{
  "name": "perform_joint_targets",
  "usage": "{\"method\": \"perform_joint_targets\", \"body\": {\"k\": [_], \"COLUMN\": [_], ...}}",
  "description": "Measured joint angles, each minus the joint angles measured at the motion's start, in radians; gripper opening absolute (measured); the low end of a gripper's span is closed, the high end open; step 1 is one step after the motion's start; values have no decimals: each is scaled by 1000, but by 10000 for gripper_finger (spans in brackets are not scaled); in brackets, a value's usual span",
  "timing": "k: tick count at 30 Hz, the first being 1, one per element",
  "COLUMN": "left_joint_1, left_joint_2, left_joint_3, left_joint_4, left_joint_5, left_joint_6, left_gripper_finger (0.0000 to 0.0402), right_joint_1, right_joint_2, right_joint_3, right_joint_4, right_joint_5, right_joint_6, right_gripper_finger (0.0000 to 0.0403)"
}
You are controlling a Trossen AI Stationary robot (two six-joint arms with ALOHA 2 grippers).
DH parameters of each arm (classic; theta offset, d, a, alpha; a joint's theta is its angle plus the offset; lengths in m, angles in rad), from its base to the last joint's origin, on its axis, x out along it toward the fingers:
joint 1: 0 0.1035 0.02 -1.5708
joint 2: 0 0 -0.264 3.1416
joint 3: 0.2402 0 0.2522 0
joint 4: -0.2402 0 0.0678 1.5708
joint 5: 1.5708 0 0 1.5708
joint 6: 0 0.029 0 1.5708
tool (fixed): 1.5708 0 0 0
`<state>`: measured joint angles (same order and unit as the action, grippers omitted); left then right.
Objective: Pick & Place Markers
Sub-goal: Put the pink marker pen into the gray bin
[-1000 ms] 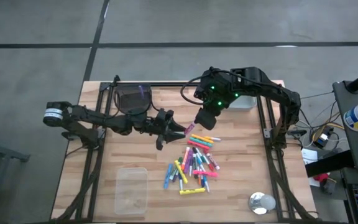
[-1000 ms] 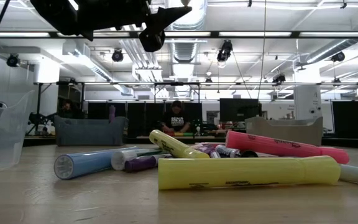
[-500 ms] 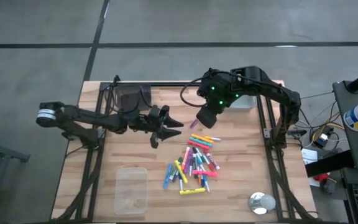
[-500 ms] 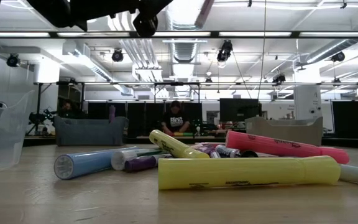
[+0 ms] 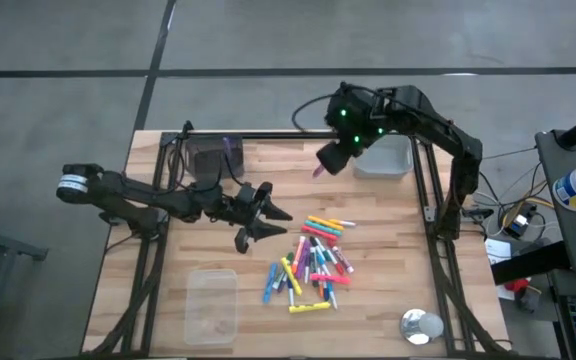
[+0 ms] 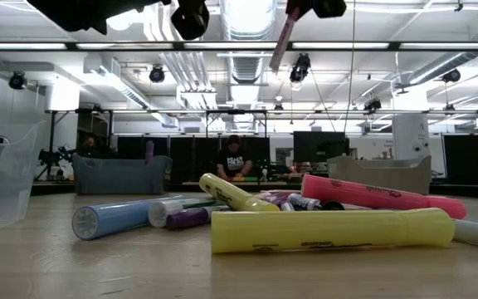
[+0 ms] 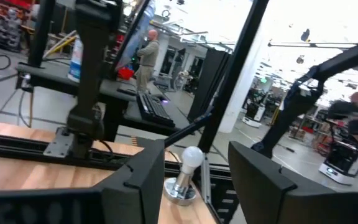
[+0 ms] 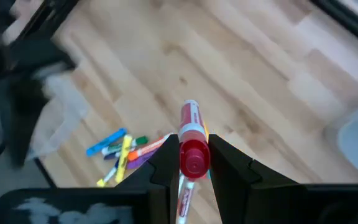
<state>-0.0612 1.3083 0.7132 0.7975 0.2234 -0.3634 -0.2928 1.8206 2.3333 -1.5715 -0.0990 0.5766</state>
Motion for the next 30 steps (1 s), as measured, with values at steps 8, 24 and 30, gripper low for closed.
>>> {"method": "perform_joint_targets", "body": {"k": [8,24,30], "left_joint_1": [-28,-29,-29], "left_joint_2": [0,0,1], "left_joint_3": [-2,-2,-3], "left_joint_4": [-5,-42,-67], "left_joint_5": [0,0,0], "left_joint_6": [0,-2,-3], "left_gripper_finger": [170,170,170], "right_joint_1": [-193,-503,-563], "right_joint_2": [-1,-1,-1], "right_joint_3": [-12,-121,-158], "right_joint_4": [0,0,1], "right_joint_5": [19,77,77], "right_joint_6": [-24,-83,-84], "right_gripper_finger": [68,68,68]}}
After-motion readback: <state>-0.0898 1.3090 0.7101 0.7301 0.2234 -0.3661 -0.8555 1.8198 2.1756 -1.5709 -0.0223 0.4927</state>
